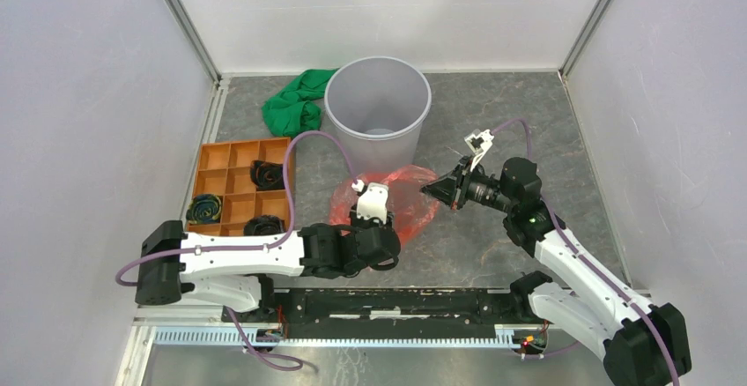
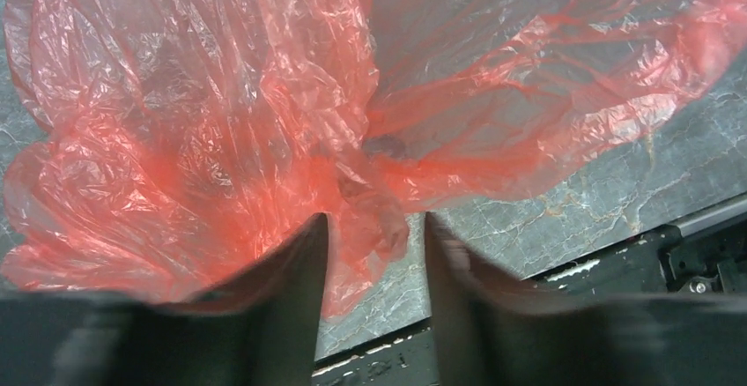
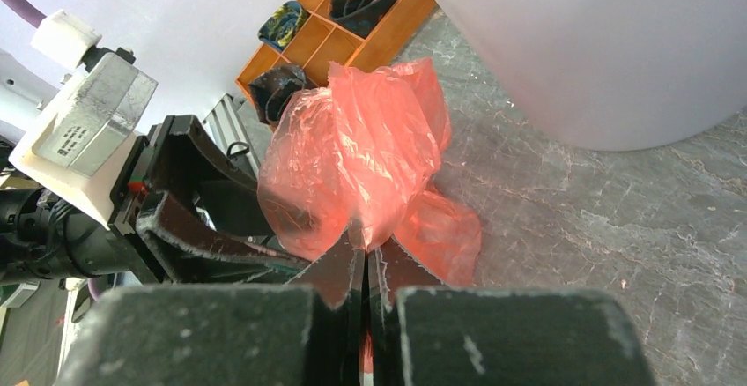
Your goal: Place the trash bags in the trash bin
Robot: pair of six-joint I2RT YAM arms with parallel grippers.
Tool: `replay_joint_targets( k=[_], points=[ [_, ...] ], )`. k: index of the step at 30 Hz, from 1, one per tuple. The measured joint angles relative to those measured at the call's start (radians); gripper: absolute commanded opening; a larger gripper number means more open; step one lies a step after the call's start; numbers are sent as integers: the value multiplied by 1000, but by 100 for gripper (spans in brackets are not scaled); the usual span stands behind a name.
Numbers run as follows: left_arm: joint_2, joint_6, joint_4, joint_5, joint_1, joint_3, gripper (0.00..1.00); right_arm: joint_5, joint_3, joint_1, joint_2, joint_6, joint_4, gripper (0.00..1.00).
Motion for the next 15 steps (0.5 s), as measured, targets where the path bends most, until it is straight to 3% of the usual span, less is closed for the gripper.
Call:
replay_joint_targets(
  k=[2, 3, 9, 15],
  points=[
    [11, 3, 0, -1, 4, 1, 7, 0, 0, 0, -3, -10, -14, 2],
    [16, 2, -2, 0, 9, 2, 3, 1, 0, 0, -5, -16, -19, 2],
    [-6, 2, -120, 13, 30, 84, 2, 33, 8, 0, -26, -81, -90, 3],
    [-289, 16, -254, 61, 30, 227, 2, 160, 138, 0, -24, -259, -306, 3]
  ],
)
